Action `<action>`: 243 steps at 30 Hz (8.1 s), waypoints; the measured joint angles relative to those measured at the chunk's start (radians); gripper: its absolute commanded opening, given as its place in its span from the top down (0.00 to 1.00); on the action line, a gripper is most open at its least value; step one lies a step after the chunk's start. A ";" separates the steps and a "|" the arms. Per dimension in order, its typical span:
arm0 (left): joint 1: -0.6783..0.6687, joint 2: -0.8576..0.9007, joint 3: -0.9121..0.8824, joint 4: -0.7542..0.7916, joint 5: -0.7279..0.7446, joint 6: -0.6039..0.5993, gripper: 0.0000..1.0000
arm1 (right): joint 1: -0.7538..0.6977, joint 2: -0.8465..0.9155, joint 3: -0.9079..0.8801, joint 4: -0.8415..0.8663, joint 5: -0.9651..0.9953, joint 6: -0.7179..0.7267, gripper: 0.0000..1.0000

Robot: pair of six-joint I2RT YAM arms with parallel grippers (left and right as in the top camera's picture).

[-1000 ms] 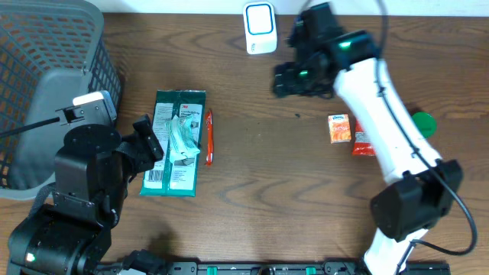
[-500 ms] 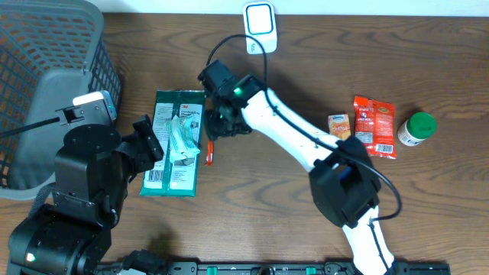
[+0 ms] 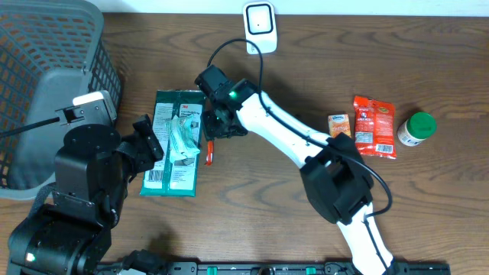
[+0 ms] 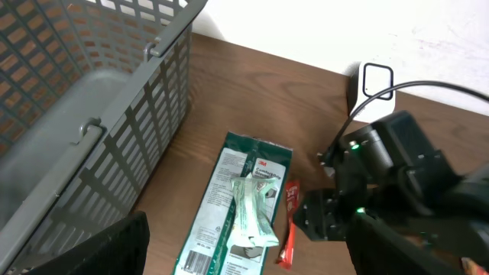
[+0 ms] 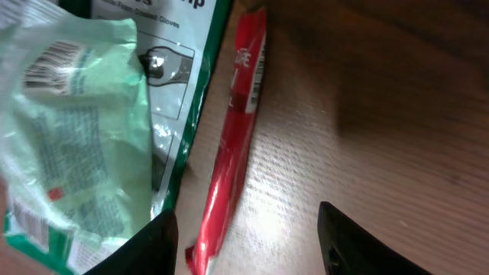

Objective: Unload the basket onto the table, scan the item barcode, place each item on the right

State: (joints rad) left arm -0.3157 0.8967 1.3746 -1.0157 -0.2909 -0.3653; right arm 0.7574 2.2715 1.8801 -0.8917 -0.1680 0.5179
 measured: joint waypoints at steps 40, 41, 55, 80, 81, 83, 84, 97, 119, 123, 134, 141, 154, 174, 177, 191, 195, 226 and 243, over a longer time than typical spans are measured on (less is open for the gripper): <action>0.000 0.000 0.000 0.000 0.000 0.000 0.18 | -0.207 -0.029 -0.020 -0.297 0.339 -0.275 0.99; 0.000 0.000 0.000 0.000 0.000 0.000 0.18 | -0.194 -0.029 -0.025 -0.298 0.393 -0.251 0.99; 0.000 0.000 0.000 0.000 0.000 0.000 0.18 | 0.063 -0.029 -0.339 -0.041 1.043 -0.096 0.90; 0.000 0.000 0.000 0.000 0.000 0.000 0.18 | 0.006 -0.262 -0.270 -0.041 0.680 -0.190 0.61; 0.000 0.000 0.000 0.000 0.000 0.000 0.18 | -0.016 -0.286 -0.266 -0.052 0.644 -0.203 0.61; 0.000 0.000 0.000 0.000 0.000 0.000 0.18 | -0.095 -0.332 -0.256 -0.077 0.531 -0.237 0.64; 0.000 0.000 0.000 0.000 0.000 0.000 0.18 | -0.142 -0.345 -0.254 -0.089 0.451 -0.271 0.67; 0.000 0.000 0.000 0.000 0.000 0.000 0.18 | -0.390 -0.280 -0.419 0.049 -0.080 -0.468 0.70; 0.000 0.000 0.000 0.000 0.000 0.000 0.18 | -0.282 -0.279 -0.535 0.104 0.046 -0.470 0.71; 0.000 0.000 0.000 0.000 0.000 0.000 0.18 | -0.270 -0.279 -0.559 0.094 0.096 -0.457 0.76; 0.000 0.000 0.000 0.000 0.000 0.000 0.18 | -0.187 -0.285 -0.562 0.020 0.327 -0.404 0.99; 0.000 0.000 0.000 0.000 0.000 0.000 0.18 | -0.039 -0.430 -0.561 -0.119 0.687 -0.237 0.99; 0.000 0.000 0.000 0.000 0.000 0.000 0.18 | 0.404 -0.483 -0.559 -0.354 1.580 -0.188 0.99; 0.000 0.000 0.000 0.000 0.000 0.000 0.18 | 0.536 -0.775 -0.559 -0.481 1.719 -0.240 0.99; 0.000 0.000 0.000 0.000 0.000 0.000 0.18 | 0.536 -0.852 -0.559 -0.481 1.721 -0.240 0.99; 0.000 0.000 0.000 0.000 0.000 0.000 0.18 | 0.531 -0.889 -0.559 -0.419 1.720 -0.211 0.99; 0.000 0.000 0.000 0.000 0.000 0.000 0.18 | 0.489 -0.889 -0.559 -0.332 1.689 -0.181 0.99; 0.000 0.000 0.000 0.000 0.000 0.000 0.18 | -0.551 -0.467 0.115 0.019 -0.551 -0.420 0.99; 0.000 0.000 0.000 0.000 0.000 0.000 0.18 | -0.630 0.246 0.121 1.369 -1.109 0.702 0.99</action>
State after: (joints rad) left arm -0.3153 0.8967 1.3743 -1.0157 -0.2913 -0.3653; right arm 0.1276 2.5172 2.0014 0.4774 -1.2774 1.2198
